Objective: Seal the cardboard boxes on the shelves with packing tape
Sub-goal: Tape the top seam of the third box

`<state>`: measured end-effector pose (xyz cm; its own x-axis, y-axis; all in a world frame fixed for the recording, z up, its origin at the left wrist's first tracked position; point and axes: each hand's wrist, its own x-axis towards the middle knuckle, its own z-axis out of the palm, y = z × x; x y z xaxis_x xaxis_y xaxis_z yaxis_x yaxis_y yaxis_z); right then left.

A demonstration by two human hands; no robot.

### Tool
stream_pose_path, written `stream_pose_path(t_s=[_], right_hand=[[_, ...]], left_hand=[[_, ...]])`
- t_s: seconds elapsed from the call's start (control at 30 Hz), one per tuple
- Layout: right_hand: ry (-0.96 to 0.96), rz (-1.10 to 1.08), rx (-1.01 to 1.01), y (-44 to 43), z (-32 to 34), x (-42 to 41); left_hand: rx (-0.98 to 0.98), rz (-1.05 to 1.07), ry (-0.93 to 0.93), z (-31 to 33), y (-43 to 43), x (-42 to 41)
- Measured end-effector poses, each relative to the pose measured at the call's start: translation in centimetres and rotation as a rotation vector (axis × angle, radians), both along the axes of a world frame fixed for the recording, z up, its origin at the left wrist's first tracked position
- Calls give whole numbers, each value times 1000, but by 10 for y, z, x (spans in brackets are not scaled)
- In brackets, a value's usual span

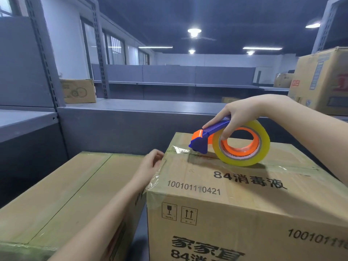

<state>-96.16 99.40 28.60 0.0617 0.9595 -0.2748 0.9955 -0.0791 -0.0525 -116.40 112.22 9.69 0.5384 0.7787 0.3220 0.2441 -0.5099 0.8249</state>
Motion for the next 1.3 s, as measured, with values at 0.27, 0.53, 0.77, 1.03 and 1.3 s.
stream_pose_path(t_s=[0.27,0.53,0.77,1.03,1.3], right_hand=[[-31,-63,37,1,-1,-3],[-170,-63,-38,9,1,-8],[-258,34,-2,13,-5,-15],[-240,202,174,1,-13,1],[-262,343,171,7,-12,14]], left_hand=[[190,-355,102,38,-1,-13],[430,-424,314,50,5,-12],[613,-211,647,76,-20,3],[432,-202,722,61,-49,17],[295,-165,817,76,-58,24]])
